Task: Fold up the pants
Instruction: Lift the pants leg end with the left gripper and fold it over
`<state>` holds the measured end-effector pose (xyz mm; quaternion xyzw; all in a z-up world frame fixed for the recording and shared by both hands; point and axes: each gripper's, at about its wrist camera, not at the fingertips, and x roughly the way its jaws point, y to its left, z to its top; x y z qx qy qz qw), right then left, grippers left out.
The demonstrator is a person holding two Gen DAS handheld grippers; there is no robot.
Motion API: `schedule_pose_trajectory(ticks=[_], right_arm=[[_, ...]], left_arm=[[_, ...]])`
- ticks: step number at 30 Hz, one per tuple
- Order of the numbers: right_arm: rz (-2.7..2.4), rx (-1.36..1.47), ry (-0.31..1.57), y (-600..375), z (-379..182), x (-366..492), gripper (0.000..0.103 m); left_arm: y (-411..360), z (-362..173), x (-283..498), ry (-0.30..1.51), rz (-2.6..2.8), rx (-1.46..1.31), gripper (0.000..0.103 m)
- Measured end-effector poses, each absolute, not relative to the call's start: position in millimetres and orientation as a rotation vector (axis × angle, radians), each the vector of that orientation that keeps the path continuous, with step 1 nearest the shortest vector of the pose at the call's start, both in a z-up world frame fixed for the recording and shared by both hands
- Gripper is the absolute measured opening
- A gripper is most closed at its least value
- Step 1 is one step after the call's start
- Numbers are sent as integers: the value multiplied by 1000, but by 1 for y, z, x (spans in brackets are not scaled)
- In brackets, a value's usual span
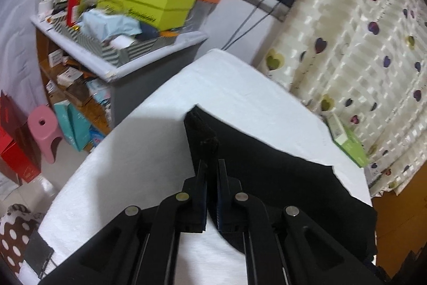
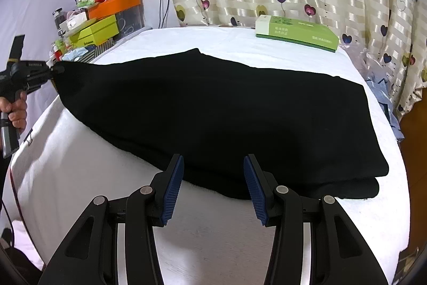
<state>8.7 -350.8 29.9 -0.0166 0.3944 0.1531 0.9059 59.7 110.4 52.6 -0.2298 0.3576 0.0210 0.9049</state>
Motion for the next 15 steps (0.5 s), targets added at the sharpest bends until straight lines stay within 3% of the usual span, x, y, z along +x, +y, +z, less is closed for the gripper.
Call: schedule_pose_trajectory(ticks=[15], right_arm=[[275, 0, 820, -370, 30, 7, 48]], left_arm=[[-15, 103, 76, 706, -299, -339, 6]])
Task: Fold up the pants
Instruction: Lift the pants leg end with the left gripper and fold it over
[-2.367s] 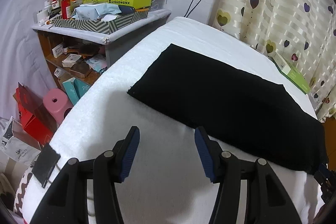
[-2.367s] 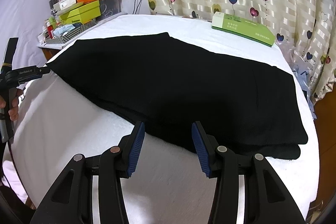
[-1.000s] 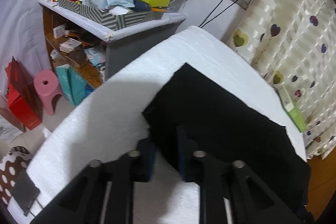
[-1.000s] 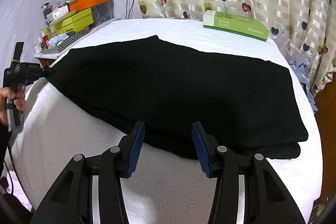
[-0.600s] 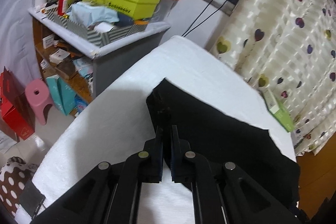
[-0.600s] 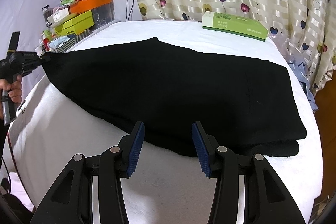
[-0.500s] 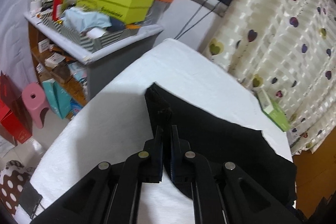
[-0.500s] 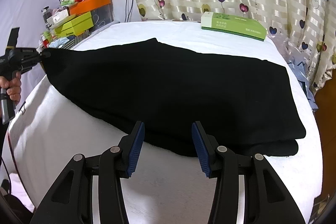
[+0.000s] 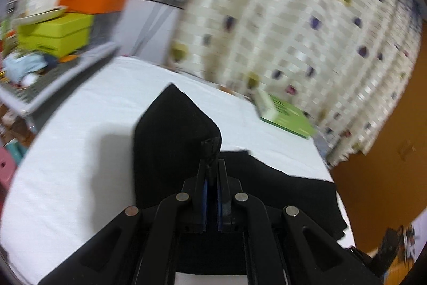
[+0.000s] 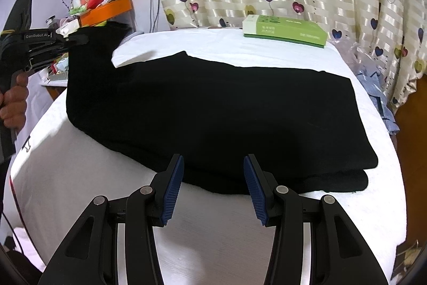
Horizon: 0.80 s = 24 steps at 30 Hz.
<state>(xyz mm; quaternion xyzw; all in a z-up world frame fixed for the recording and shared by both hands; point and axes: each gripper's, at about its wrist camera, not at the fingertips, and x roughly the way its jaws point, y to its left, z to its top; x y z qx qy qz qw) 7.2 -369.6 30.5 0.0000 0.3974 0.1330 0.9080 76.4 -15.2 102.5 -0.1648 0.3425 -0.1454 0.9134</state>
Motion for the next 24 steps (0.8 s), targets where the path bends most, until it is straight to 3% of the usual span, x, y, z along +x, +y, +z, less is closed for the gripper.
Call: schedule_pose_trajectory(ticks=[4, 10, 17, 20, 22, 24], right_arm=[[264, 5, 828, -374, 29, 8, 48], [272, 26, 842, -375, 26, 12, 48], [303, 65, 842, -370, 29, 22, 48], [324, 90, 832, -365, 34, 29, 48], [350, 112, 826, -359, 38, 35, 48], [384, 133, 828, -352, 39, 42, 48]], left_arm=[[-62, 95, 71, 735, -428, -303, 6], [-122, 40, 62, 888, -554, -197, 6], [-120, 23, 57, 939, -577, -196, 7], [-111, 30, 49, 929, -622, -216, 19], [-103, 37, 40, 911, -632, -224, 33], [-94, 43, 35, 882, -627, -233, 34]])
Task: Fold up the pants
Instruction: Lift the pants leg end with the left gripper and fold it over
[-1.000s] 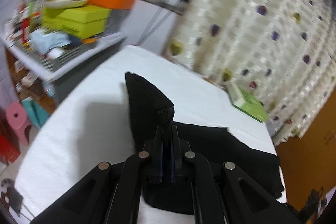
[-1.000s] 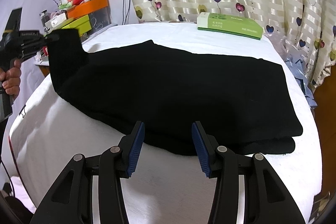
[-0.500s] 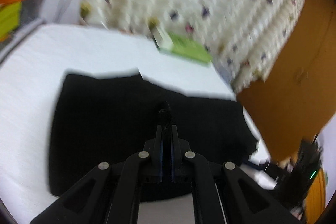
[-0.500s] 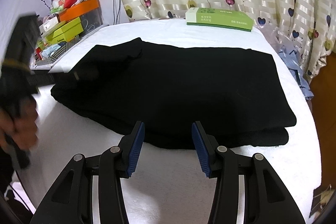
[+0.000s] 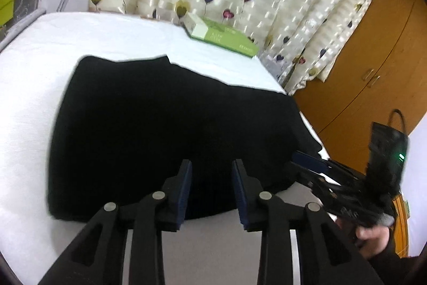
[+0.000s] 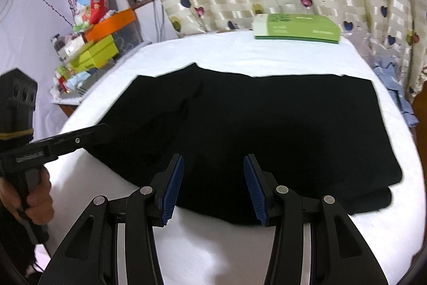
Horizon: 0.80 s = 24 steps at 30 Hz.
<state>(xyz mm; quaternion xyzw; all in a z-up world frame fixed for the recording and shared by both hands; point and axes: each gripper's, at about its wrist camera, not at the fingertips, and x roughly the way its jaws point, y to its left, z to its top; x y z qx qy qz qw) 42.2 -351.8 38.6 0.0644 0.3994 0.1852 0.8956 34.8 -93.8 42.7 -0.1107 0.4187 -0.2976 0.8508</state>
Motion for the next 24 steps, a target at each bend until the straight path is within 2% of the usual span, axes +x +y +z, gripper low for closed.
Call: schedule_pose_trajectory(ticks=[4, 11, 20, 21, 22, 23, 24], right_arm=[[448, 168, 859, -334, 33, 62, 48], [500, 248, 932, -311, 11, 110, 48], [543, 284, 958, -288, 6, 143, 48], [544, 290, 958, -288, 6, 145, 45], [539, 289, 963, -288, 6, 147, 21], [528, 287, 978, -287, 4, 150, 4], [530, 310, 991, -289, 2, 152, 5]], left_arm=[[-65, 49, 38, 813, -444, -202, 34], [-26, 34, 60, 823, -210, -167, 34], [-25, 12, 57, 861, -203, -153, 34], [-25, 13, 57, 861, -205, -154, 34], [-25, 12, 57, 862, -207, -154, 34], [-25, 11, 59, 865, -208, -156, 34], [-25, 11, 60, 866, -208, -157, 34]])
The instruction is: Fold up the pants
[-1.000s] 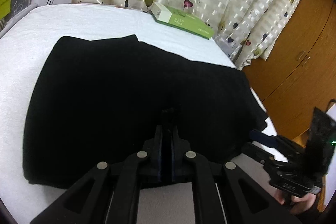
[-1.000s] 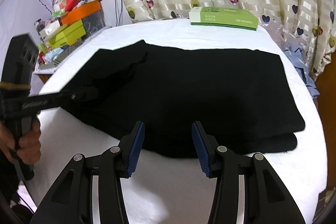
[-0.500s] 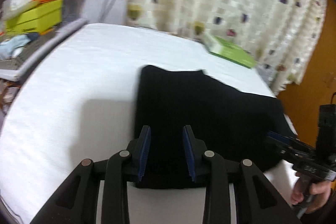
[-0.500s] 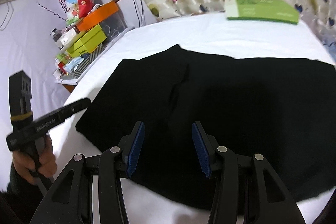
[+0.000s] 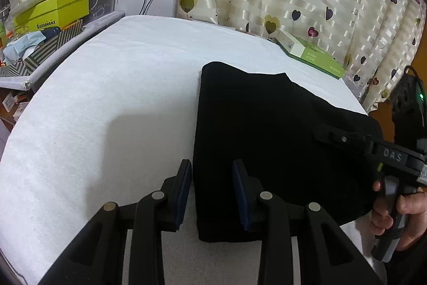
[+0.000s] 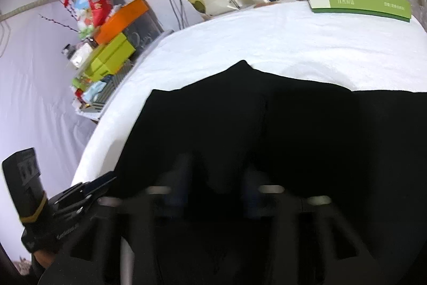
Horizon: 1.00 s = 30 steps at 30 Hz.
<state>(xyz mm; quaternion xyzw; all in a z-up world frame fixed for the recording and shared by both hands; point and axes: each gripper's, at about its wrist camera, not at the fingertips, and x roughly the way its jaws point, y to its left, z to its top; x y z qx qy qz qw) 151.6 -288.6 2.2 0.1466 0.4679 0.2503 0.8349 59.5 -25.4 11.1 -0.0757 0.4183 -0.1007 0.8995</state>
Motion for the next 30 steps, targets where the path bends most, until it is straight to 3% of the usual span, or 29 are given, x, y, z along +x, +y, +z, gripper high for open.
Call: schedule_pose_trajectory(ticks=[8, 19, 23, 30], right_arm=[[490, 337, 957, -305, -2, 143, 4], [460, 181, 824, -301, 33, 93, 10], [495, 109, 903, -288, 10, 88, 10], [478, 72, 866, -294, 26, 69, 10]], left_arm=[[-24, 16, 55, 851, -217, -159, 34], [-31, 29, 39, 805, -243, -151, 34], [-46, 28, 31, 794, -277, -97, 34], [-53, 22, 33, 834, -257, -46, 34]])
